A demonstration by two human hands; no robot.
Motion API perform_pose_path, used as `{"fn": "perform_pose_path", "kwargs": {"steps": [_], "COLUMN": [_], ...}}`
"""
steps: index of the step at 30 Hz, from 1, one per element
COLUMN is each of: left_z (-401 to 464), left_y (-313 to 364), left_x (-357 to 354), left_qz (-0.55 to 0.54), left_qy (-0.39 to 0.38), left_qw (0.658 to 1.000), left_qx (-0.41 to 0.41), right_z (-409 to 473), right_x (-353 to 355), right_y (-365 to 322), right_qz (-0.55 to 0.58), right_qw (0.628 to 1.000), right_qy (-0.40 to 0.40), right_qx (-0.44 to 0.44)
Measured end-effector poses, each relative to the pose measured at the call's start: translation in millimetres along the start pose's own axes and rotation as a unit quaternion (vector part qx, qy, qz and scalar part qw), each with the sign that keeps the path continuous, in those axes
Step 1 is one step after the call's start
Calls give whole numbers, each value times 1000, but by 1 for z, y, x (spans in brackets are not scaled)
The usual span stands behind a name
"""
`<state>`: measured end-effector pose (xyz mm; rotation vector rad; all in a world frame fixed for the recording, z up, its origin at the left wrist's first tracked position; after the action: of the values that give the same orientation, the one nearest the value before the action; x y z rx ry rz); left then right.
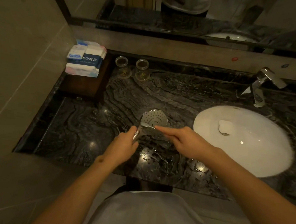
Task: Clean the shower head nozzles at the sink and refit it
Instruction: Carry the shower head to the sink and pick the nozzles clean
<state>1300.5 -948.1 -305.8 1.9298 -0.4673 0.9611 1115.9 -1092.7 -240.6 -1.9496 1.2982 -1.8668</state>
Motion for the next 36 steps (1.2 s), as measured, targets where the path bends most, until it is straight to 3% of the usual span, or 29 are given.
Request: {"fn": "perform_pose_path", "kwargs": {"steps": [7, 22, 25, 29, 36], "left_z": [4, -2, -5, -9, -10], "left_y": [-1, -5, -3, 5, 4], "left_x": [8, 5, 8, 14, 22], "left_qz": [13, -33, -80, -208, -210], "left_qy": [-45, -62, -129, -270, -281], "left_qw": [998, 997, 988, 938, 934], "left_qx": [-36, -31, 10, 56, 65], "right_z": [12, 6, 0, 7, 6], "right_x": [5, 19, 24, 14, 20], "right_y": [-8, 5, 5, 2, 9], "right_qz": [-37, -87, -122, -142, -190], "right_qw": [997, 994, 990, 985, 978], "right_qy": [-61, -34, -9, -7, -11], "right_qx": [32, 48, 68, 102, 82]}}
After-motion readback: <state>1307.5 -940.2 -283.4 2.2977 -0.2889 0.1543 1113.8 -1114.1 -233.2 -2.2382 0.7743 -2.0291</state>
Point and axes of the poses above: each hand's wrist, its own z-axis towards the middle knuckle, its own x-axis out of the back of the hand, y = z × x, the point moved 2 cm from there along z, towards the middle knuckle, and after that the axes turned 5 degrees about y, right-handed, at the moved point
